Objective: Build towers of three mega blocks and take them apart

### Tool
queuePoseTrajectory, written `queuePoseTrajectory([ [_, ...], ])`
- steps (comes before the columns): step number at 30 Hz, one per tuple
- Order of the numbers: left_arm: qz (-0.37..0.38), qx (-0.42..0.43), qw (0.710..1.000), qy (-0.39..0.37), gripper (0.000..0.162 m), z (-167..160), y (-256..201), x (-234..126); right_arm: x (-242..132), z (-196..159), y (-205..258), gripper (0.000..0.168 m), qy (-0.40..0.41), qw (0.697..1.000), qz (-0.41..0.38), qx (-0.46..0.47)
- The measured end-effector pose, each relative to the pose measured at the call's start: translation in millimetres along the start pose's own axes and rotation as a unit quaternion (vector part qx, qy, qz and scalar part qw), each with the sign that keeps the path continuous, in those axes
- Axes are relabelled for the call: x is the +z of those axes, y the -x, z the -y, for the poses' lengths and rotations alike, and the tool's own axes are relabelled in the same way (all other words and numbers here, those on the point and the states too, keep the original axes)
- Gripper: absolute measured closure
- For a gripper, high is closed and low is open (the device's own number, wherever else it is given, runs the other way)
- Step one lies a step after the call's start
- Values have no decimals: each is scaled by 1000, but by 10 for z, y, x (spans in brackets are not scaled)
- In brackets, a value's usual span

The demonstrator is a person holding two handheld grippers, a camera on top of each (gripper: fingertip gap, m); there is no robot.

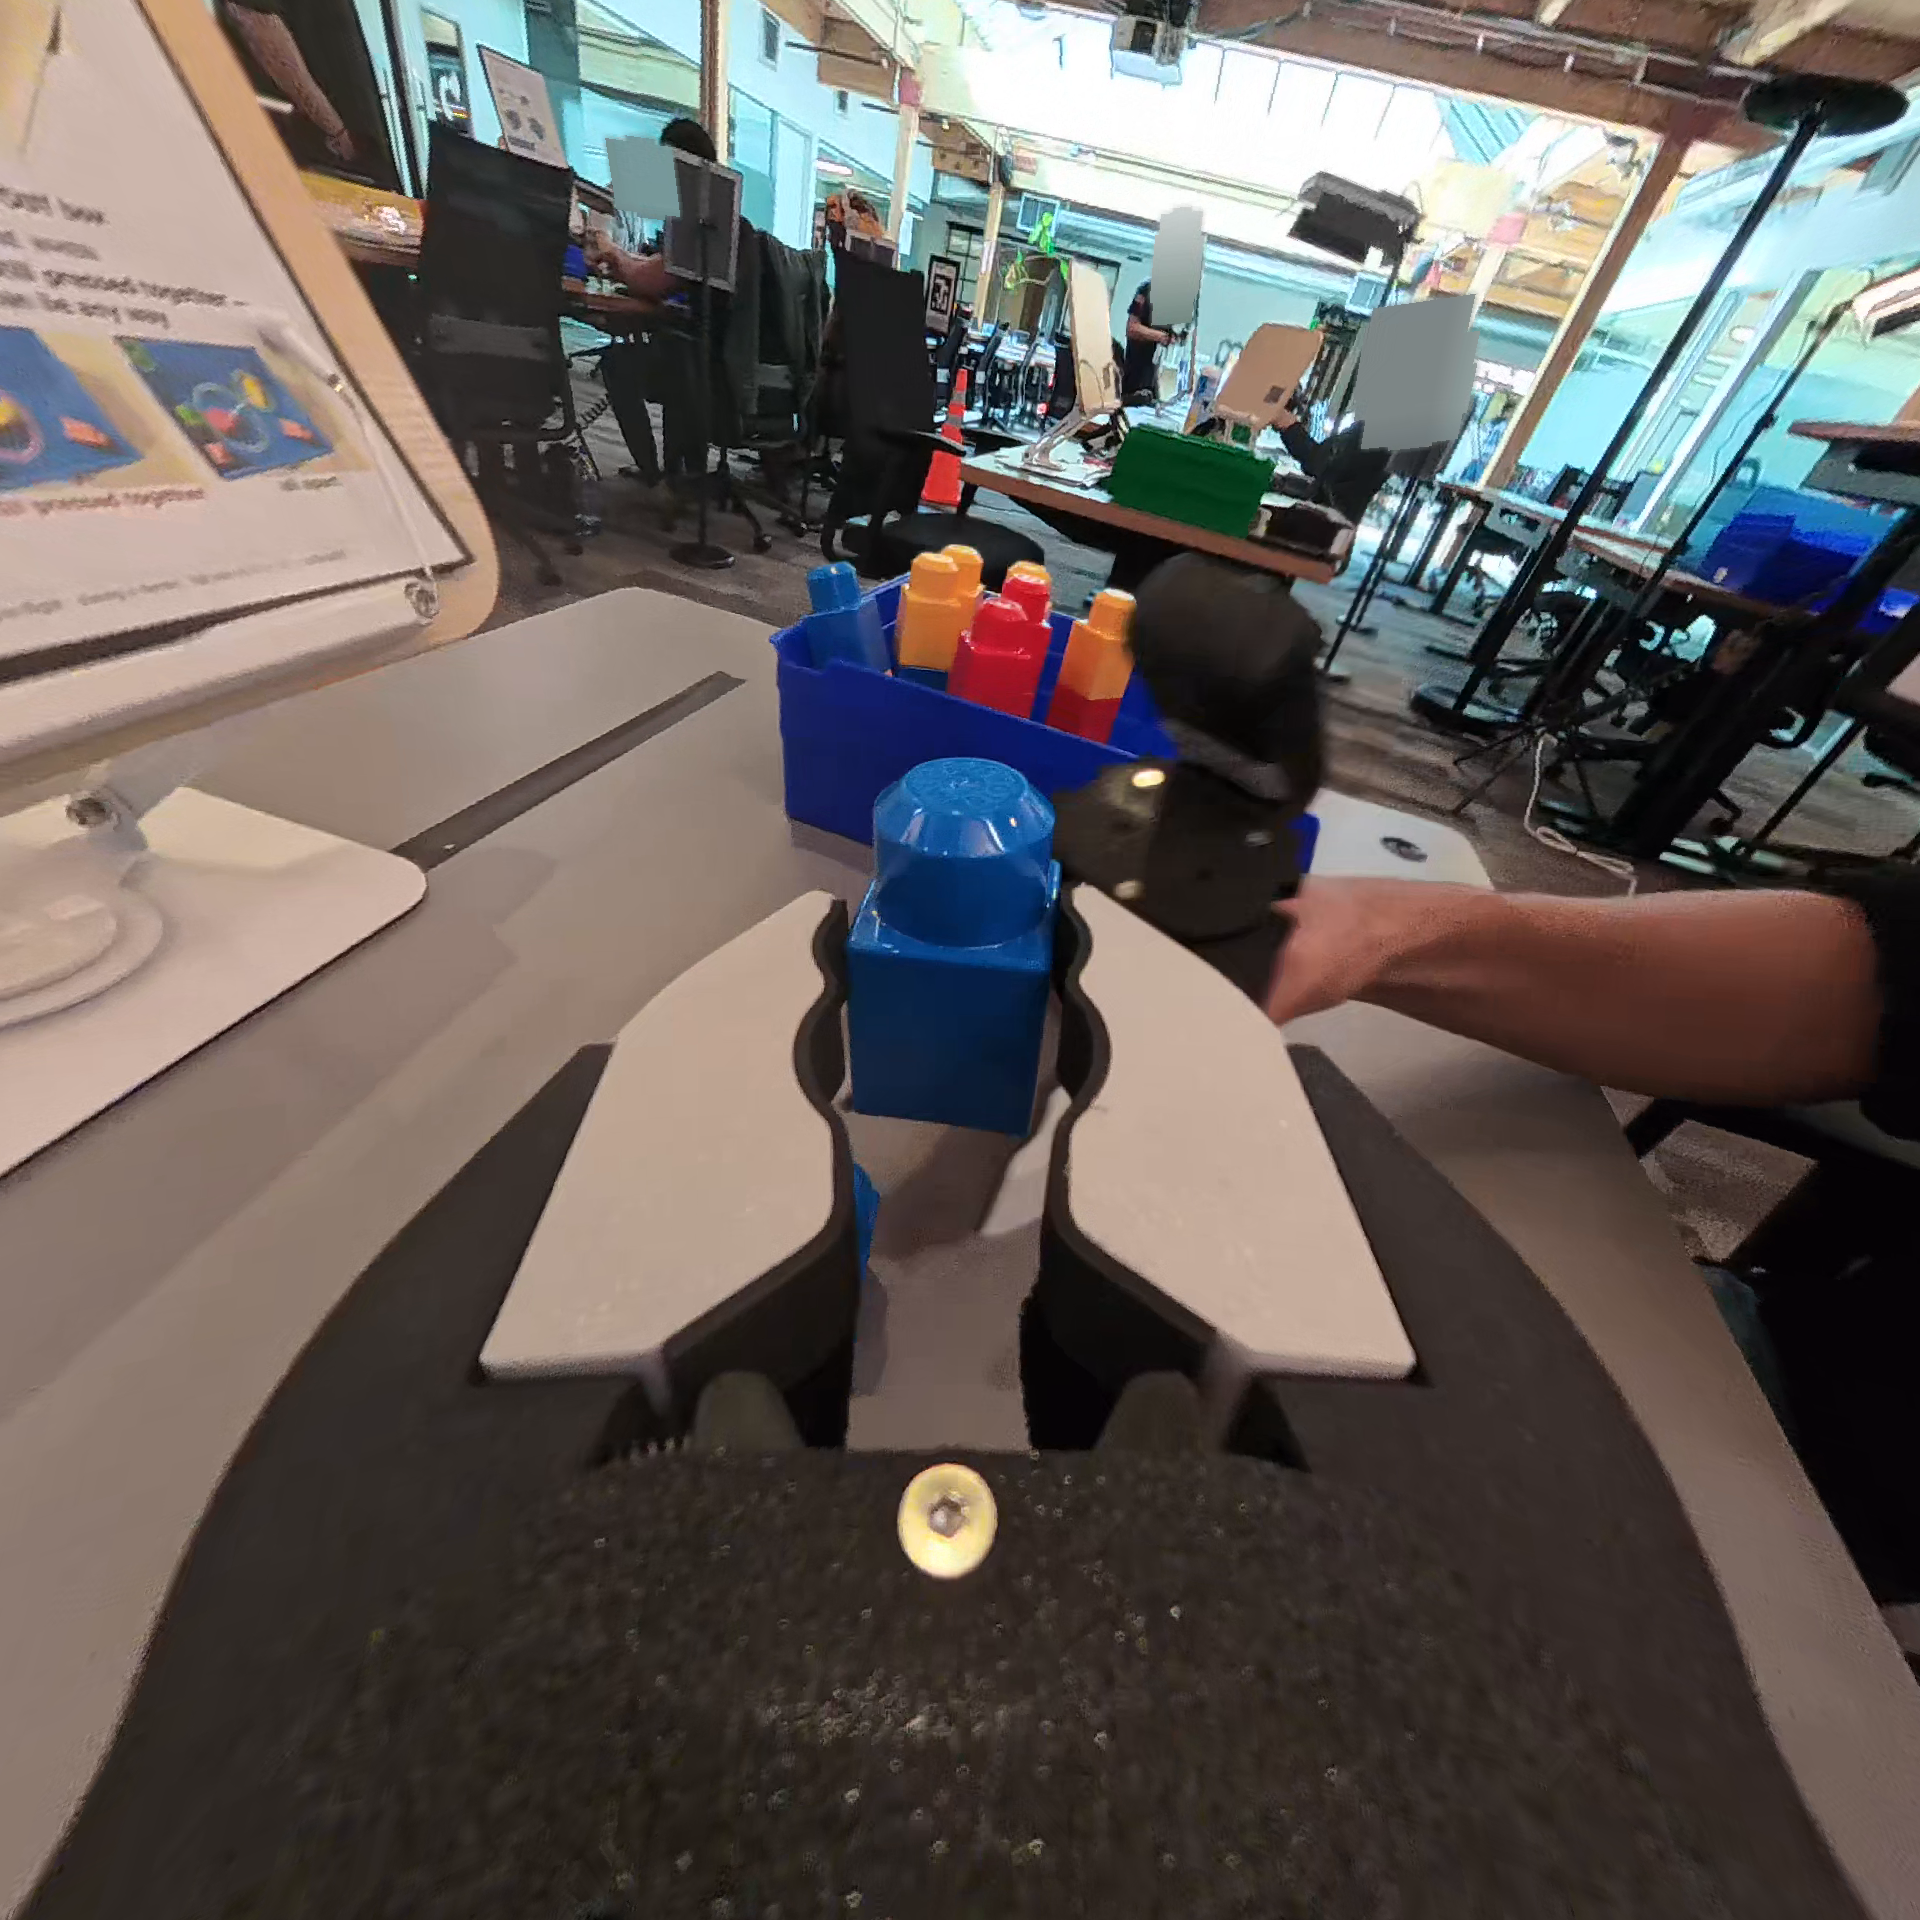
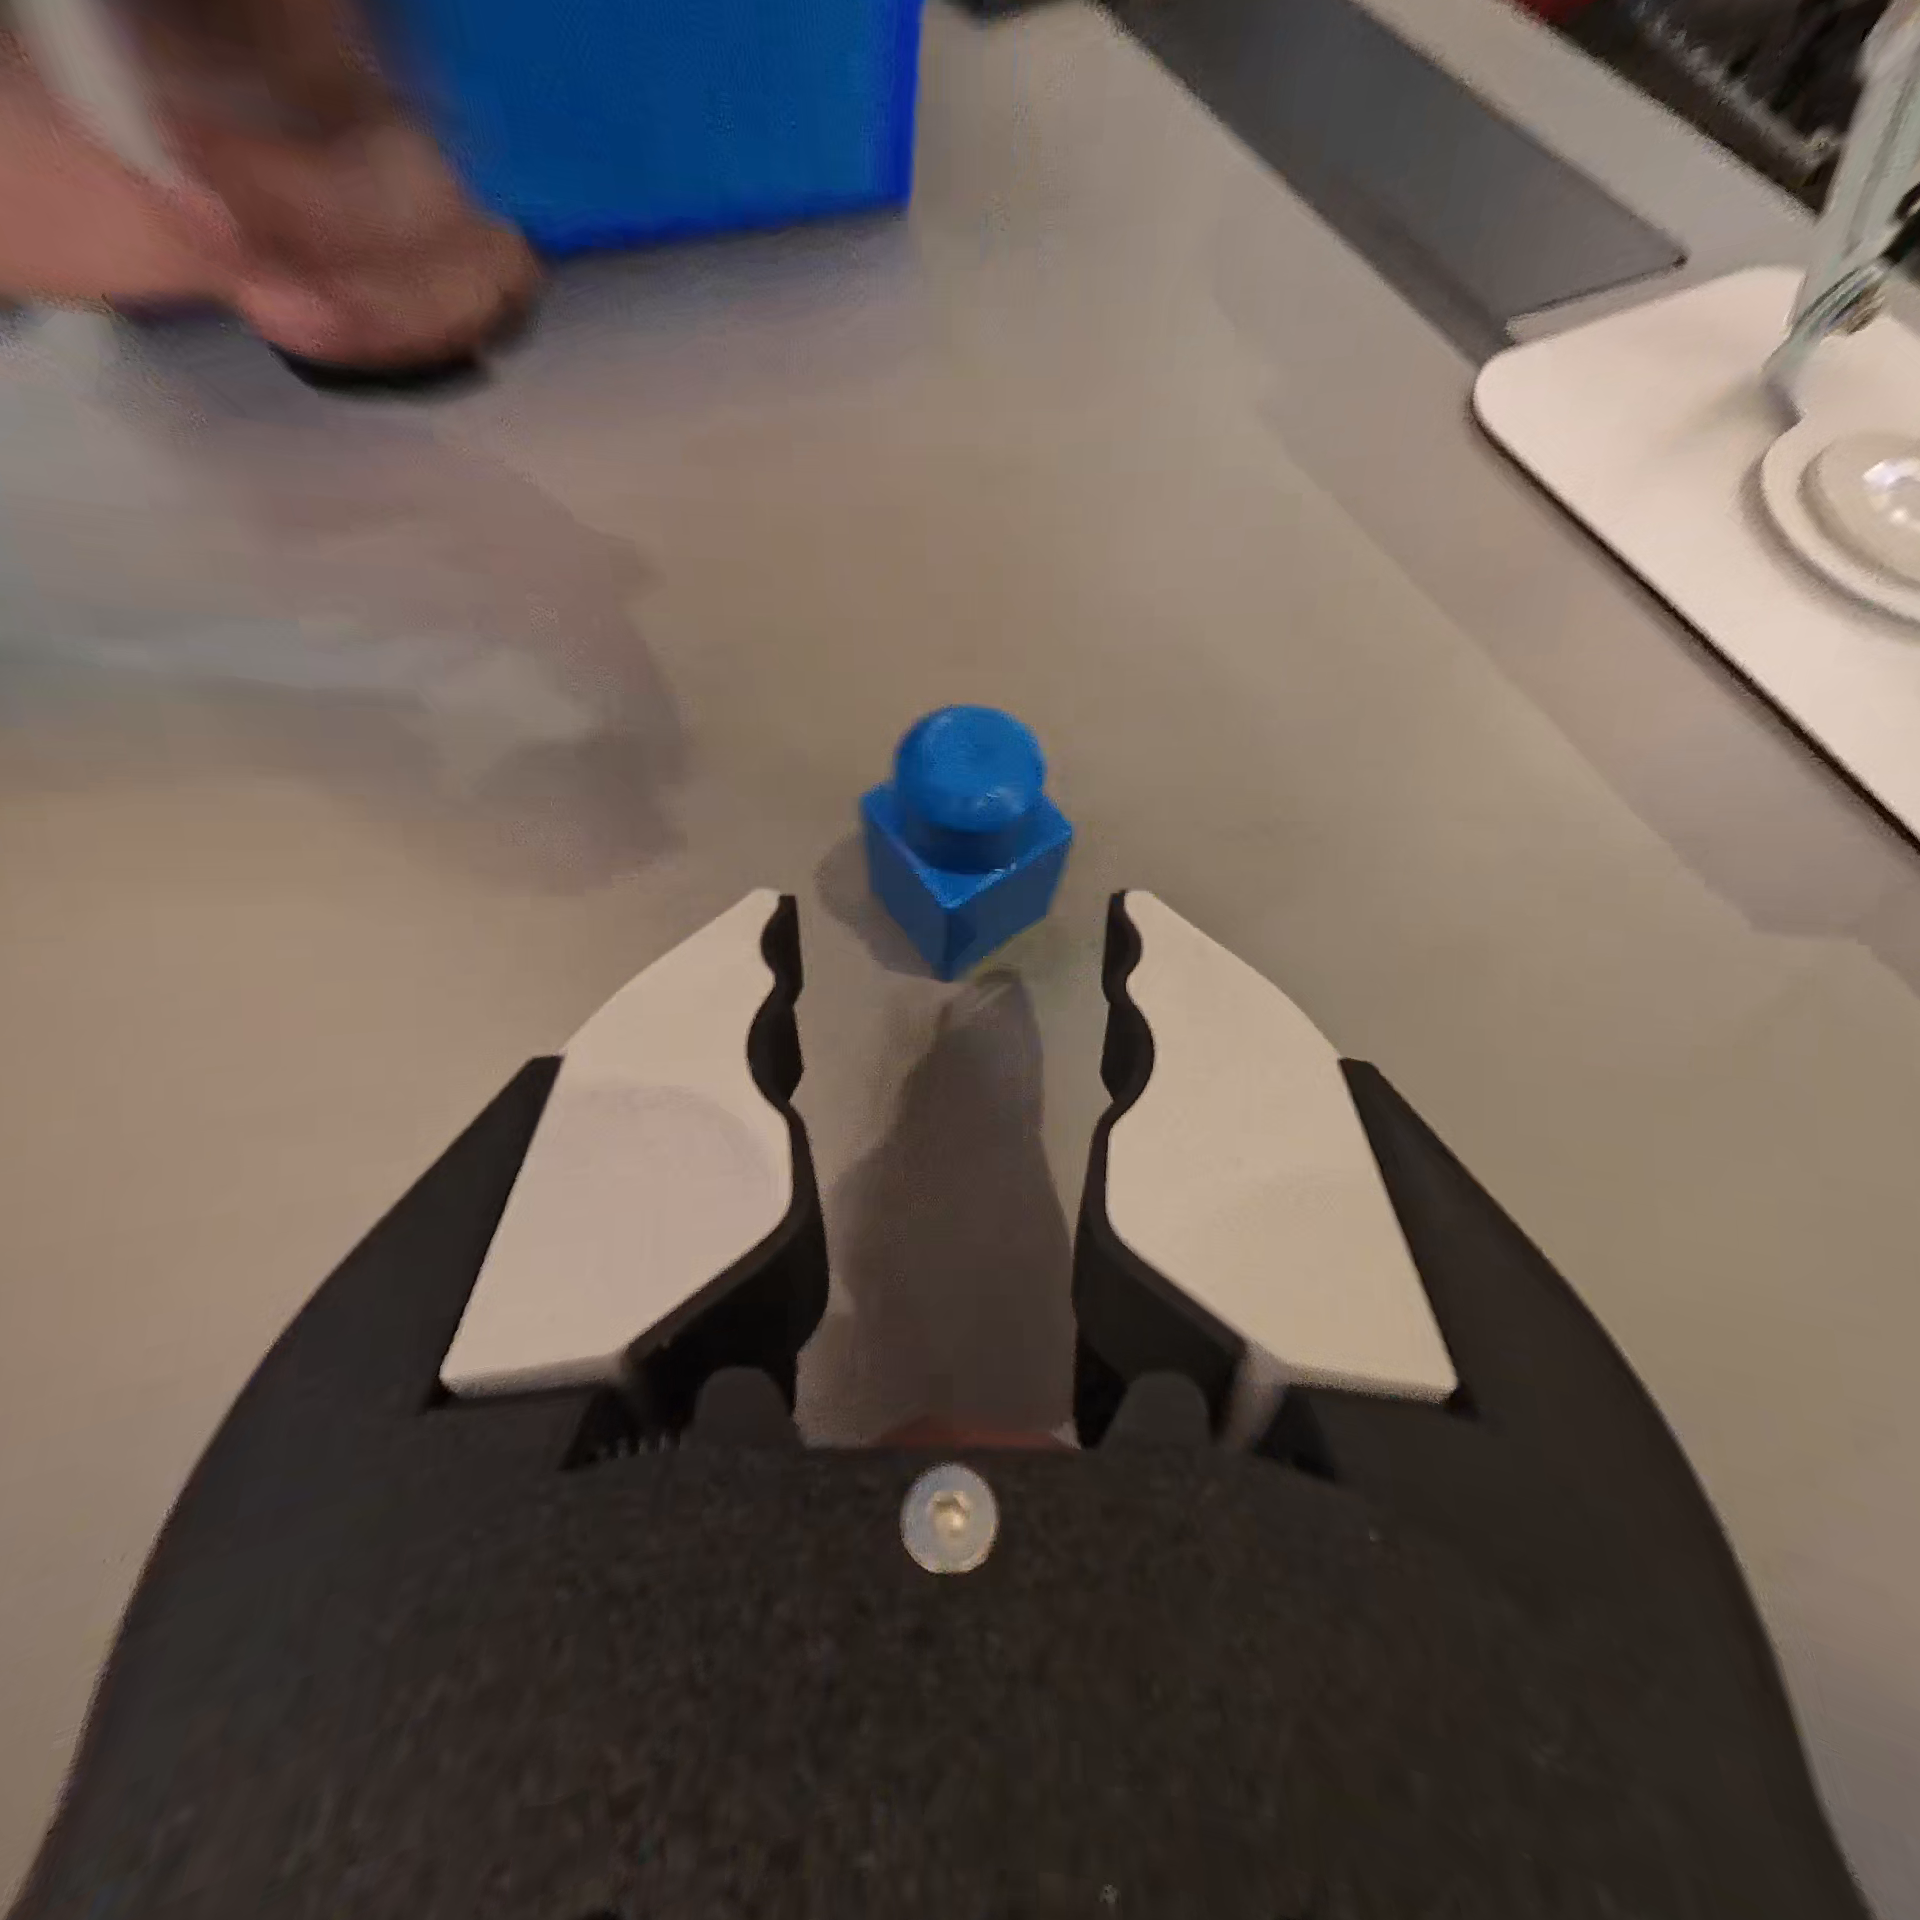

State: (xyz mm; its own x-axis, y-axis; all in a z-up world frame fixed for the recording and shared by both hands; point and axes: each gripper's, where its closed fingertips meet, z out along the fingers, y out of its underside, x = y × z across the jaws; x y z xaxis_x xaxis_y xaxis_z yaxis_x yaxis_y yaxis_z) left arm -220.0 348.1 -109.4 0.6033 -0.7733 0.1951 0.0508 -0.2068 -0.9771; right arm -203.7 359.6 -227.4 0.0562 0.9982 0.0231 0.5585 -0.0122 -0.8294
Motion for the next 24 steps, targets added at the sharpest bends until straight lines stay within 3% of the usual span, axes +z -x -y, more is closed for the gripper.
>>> queuePoseTrajectory([
  [5, -5, 36, 999, -10, 125, 181, -174, -117, 309, -196, -143, 107, 66, 995, 36, -72],
  [11, -21, 17, 999, -42, 125, 282, -91, -200, 434, -189, -85, 109, 80, 985, 112, -100],
  [13, -23, 12, 998, -55, 125, 321, -19, -210, 447, -224, -46, 129, 96, 981, 144, -85],
  [16, -23, -8, 998, -58, 125, 322, 93, -188, 418, -174, -15, 130, 76, 982, 148, -95],
  [19, 0, -17, 1000, -24, 125, 185, 198, -113, 252, 103, 93, 131, -7, 982, 181, -49],
  [24, 22, -29, 999, -17, 125, 189, 215, -53, 18, 294, 253, 131, 12, 977, 214, -12],
])
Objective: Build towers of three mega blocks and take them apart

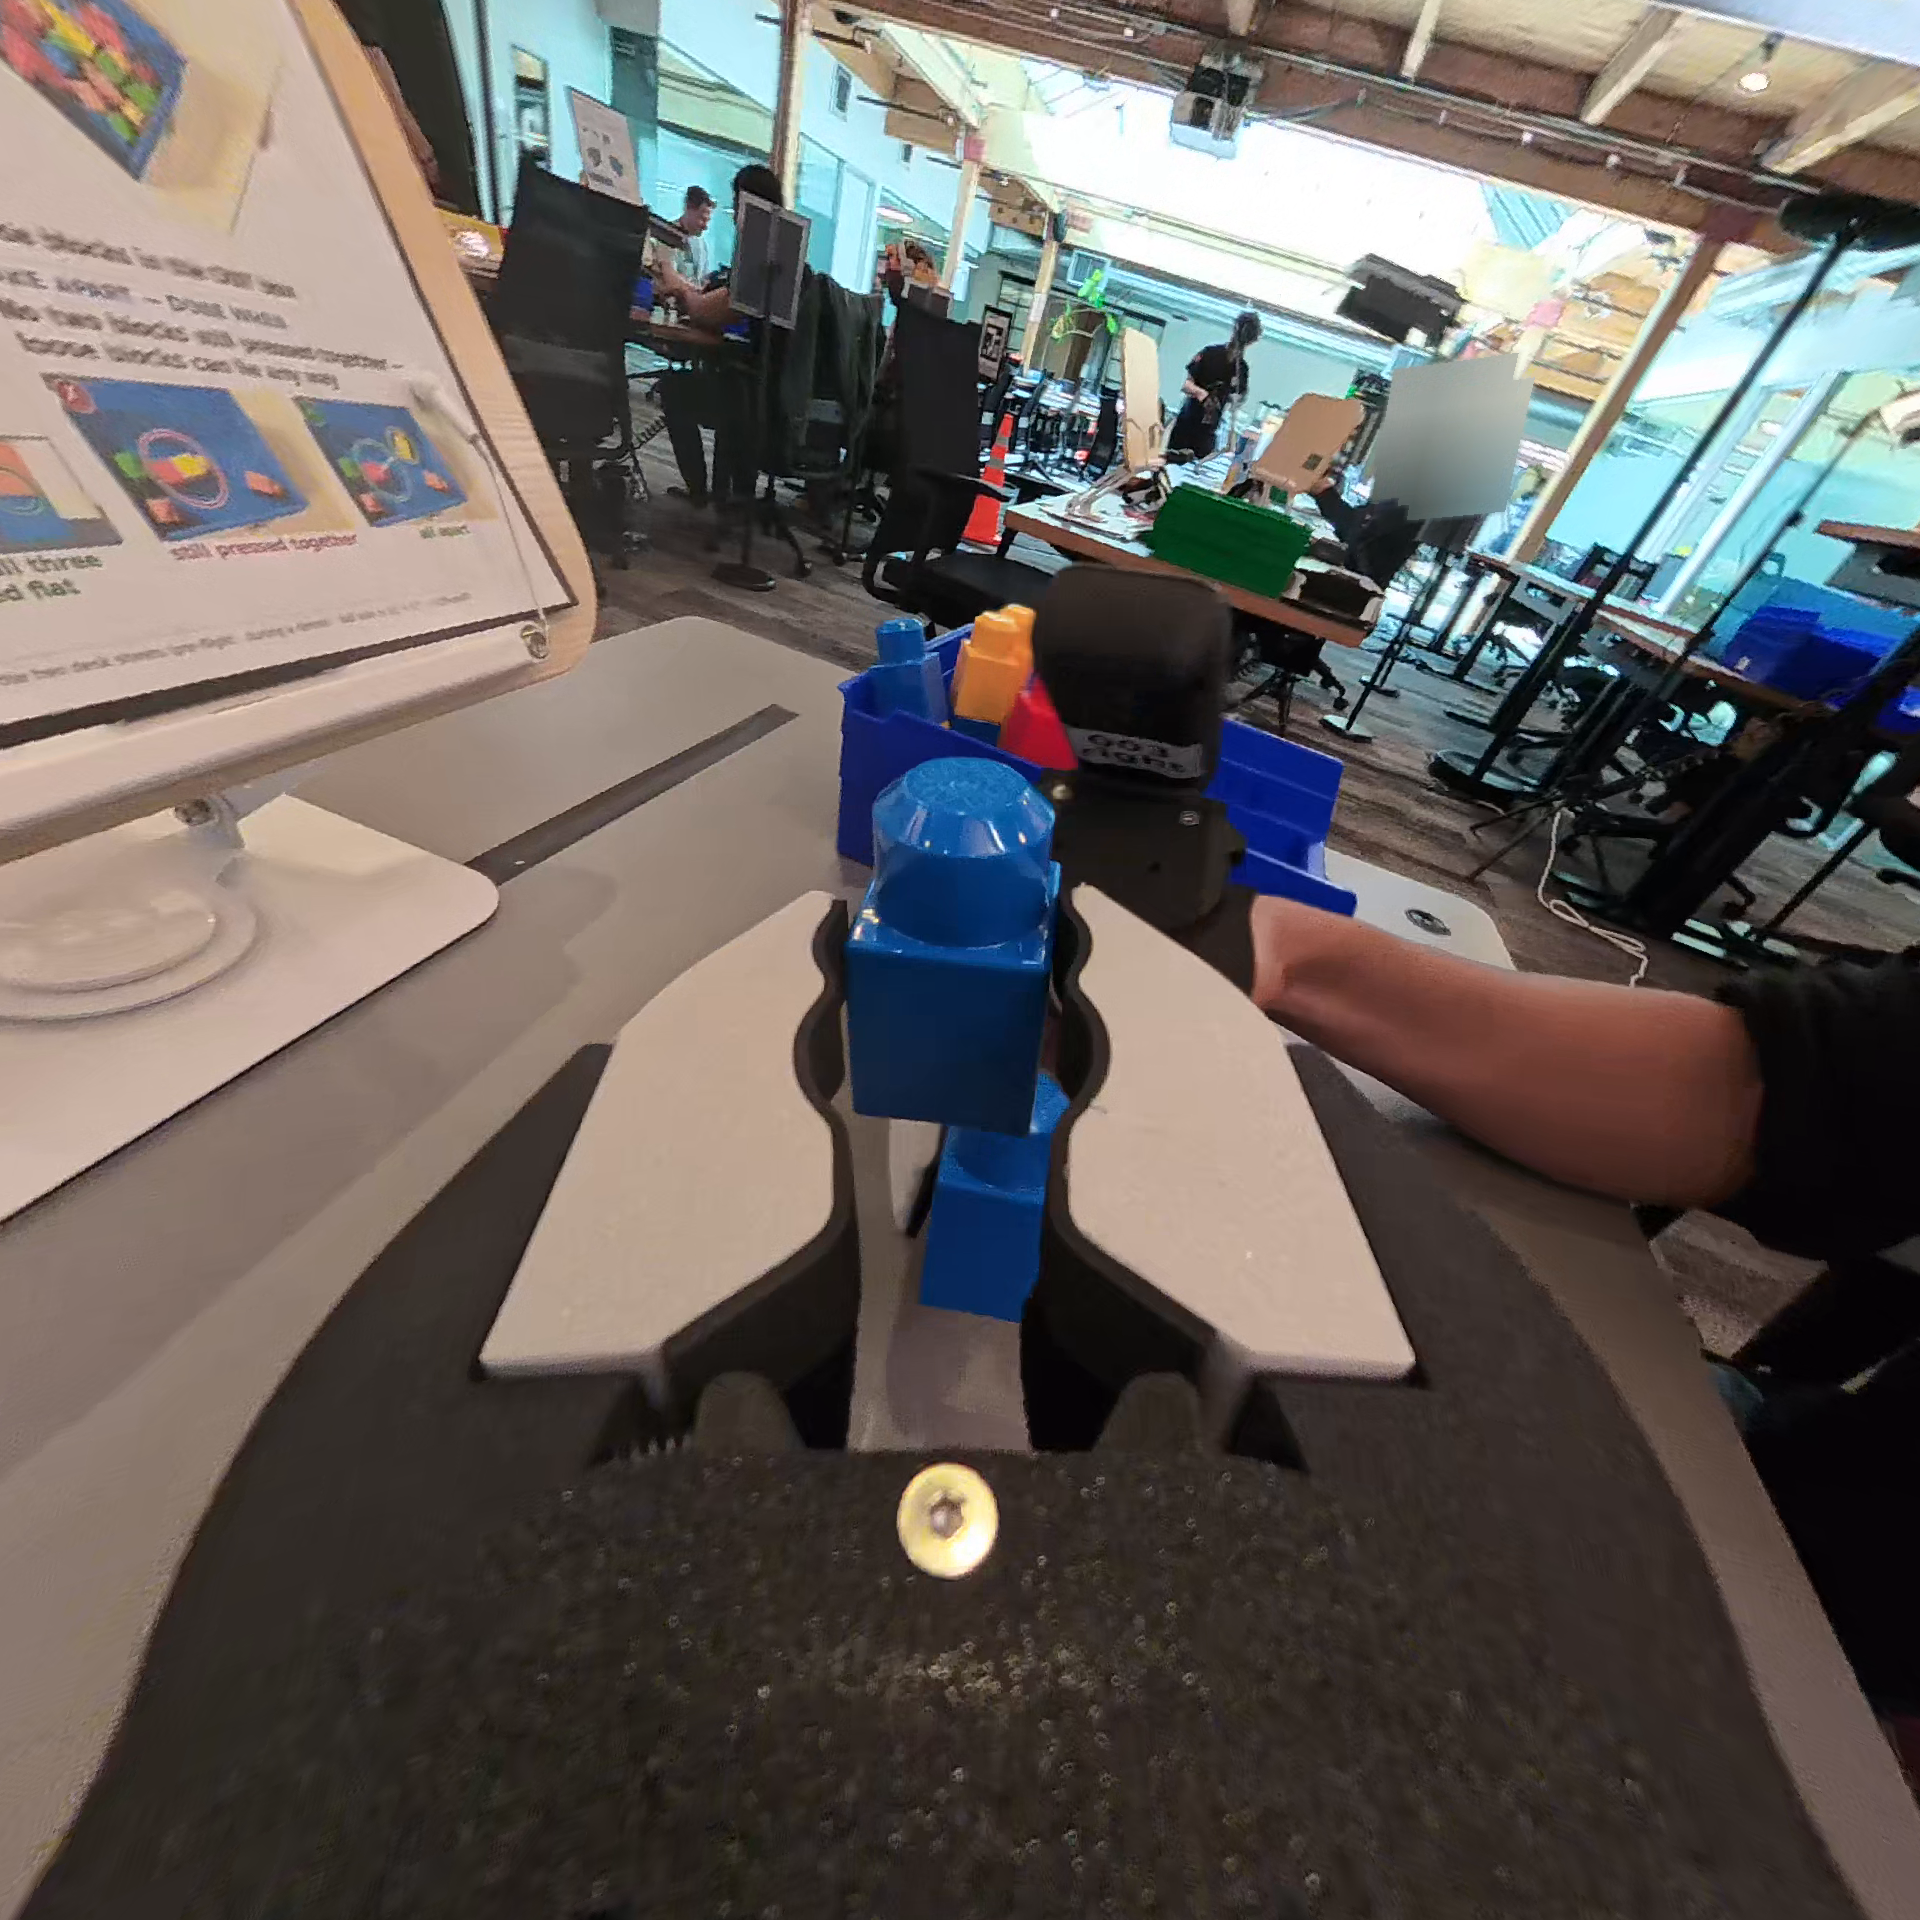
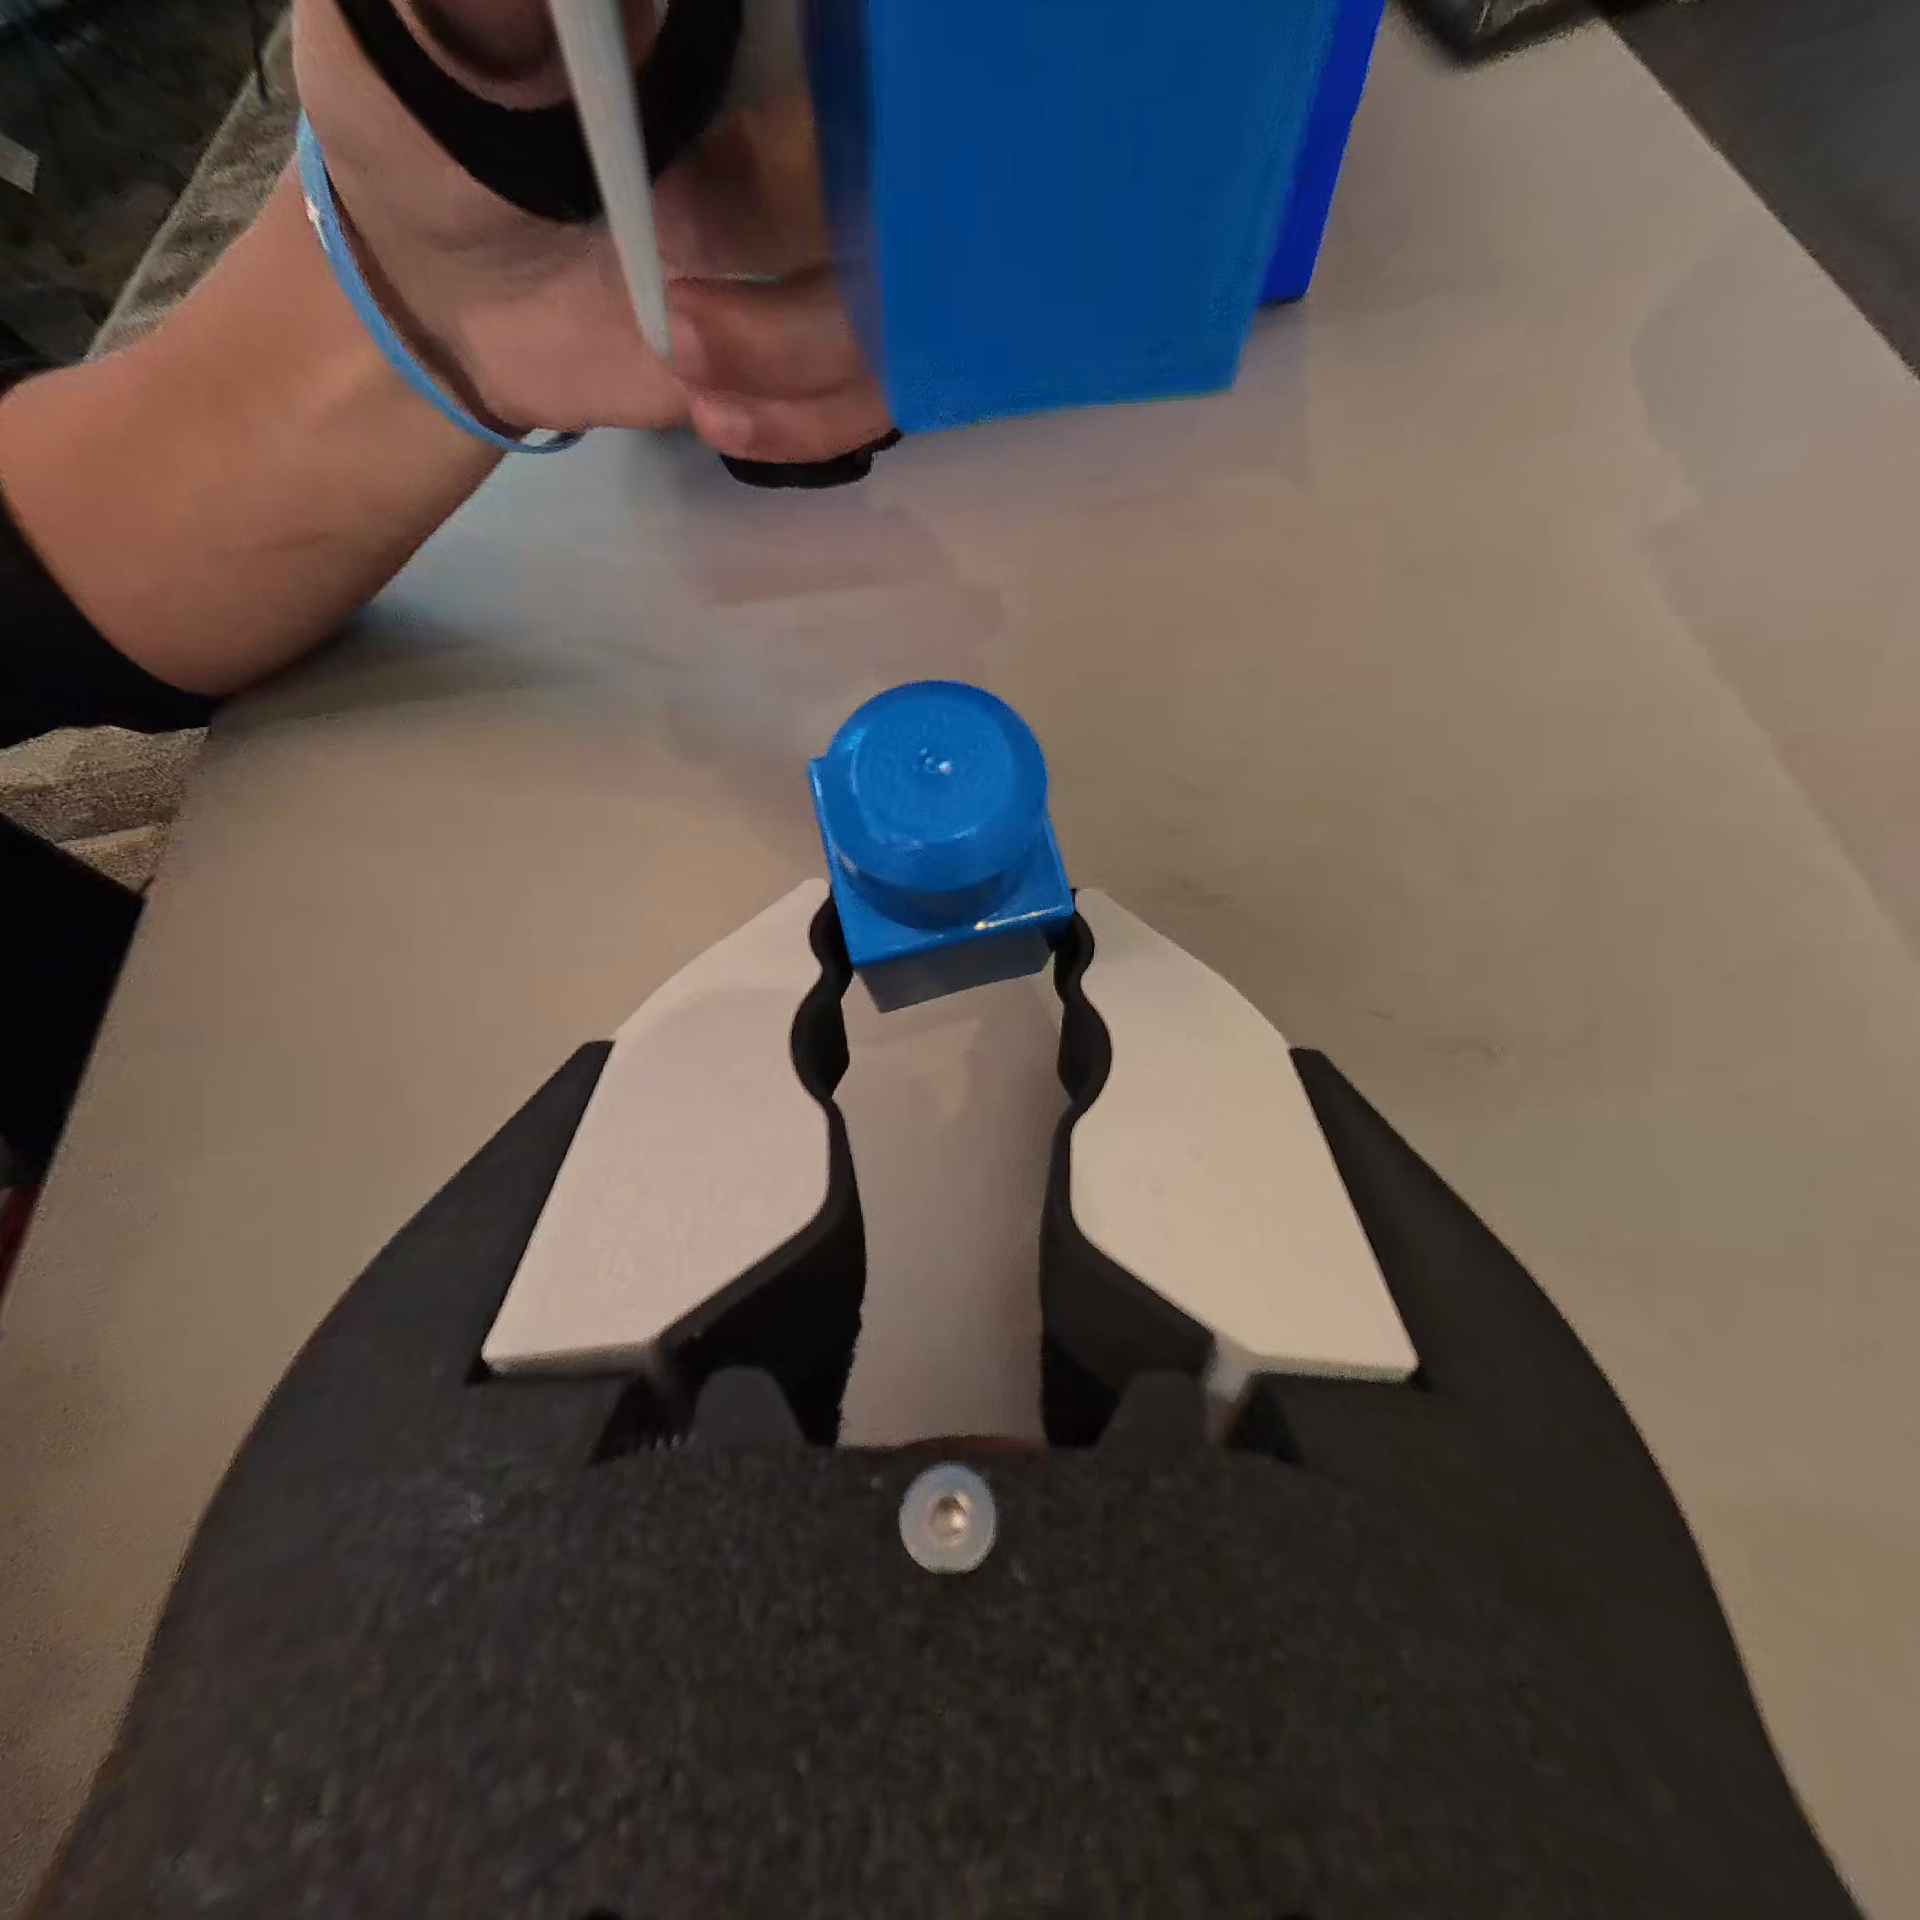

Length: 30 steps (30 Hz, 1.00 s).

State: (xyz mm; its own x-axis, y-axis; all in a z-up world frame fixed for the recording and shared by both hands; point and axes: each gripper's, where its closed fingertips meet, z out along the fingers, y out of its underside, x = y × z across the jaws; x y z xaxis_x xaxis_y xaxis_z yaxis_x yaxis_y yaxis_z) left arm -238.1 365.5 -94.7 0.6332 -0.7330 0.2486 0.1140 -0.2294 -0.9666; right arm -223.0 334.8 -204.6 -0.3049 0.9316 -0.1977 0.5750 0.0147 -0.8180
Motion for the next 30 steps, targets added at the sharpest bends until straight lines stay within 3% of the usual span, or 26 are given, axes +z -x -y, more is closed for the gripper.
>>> queuePoseTrajectory([
  [5, -21, -22, 999, 21, 125, -102, -59, 70, -1, -62, 57, 131, 50, 999, -21, 3],
  [19, -57, -7, 995, 78, 125, -351, -211, 202, -37, -21, 60, 131, 46, 998, -34, 5],
  [30, -55, 34, 978, 200, 126, -710, -233, 170, 32, -187, 37, 131, 101, 993, -53, -12],
])
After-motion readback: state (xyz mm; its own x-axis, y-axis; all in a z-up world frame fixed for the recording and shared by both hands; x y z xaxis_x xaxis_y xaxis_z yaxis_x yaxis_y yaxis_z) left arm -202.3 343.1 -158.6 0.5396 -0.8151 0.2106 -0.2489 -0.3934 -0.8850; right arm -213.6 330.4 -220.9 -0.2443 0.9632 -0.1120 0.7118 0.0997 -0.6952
